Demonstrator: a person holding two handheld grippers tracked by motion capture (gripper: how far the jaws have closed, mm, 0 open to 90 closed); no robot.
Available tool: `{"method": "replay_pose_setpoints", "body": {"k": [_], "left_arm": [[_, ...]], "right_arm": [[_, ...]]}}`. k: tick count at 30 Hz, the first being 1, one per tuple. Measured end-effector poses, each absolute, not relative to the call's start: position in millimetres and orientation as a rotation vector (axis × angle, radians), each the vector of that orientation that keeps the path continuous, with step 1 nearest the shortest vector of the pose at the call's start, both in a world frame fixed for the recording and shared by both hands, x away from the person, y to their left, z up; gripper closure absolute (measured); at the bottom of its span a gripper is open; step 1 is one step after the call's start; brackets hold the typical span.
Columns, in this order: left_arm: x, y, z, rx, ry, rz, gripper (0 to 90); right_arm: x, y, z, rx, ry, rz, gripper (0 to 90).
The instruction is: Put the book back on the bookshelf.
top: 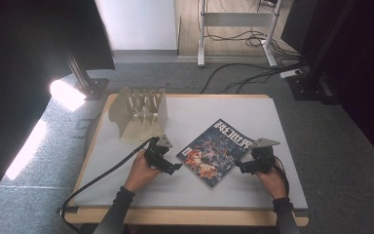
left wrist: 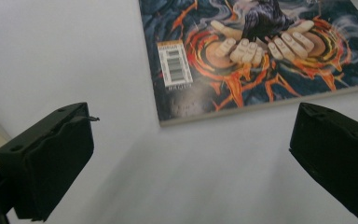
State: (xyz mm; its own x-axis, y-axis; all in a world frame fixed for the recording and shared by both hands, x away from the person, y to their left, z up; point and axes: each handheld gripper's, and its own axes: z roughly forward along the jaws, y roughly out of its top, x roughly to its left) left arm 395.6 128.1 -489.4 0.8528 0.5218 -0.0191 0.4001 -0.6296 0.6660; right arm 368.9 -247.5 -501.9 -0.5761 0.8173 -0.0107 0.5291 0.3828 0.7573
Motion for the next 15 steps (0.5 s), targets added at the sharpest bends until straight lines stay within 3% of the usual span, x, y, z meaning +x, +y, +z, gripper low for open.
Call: {"method": "replay_pose_setpoints", "body": {"k": [15], "left_arm": [[426, 92, -483, 2.362, 0.602, 0.256, 0.0]], "right_arm": [[413, -245, -506, 1.145, 2.303, 1.002, 0.5]]}}
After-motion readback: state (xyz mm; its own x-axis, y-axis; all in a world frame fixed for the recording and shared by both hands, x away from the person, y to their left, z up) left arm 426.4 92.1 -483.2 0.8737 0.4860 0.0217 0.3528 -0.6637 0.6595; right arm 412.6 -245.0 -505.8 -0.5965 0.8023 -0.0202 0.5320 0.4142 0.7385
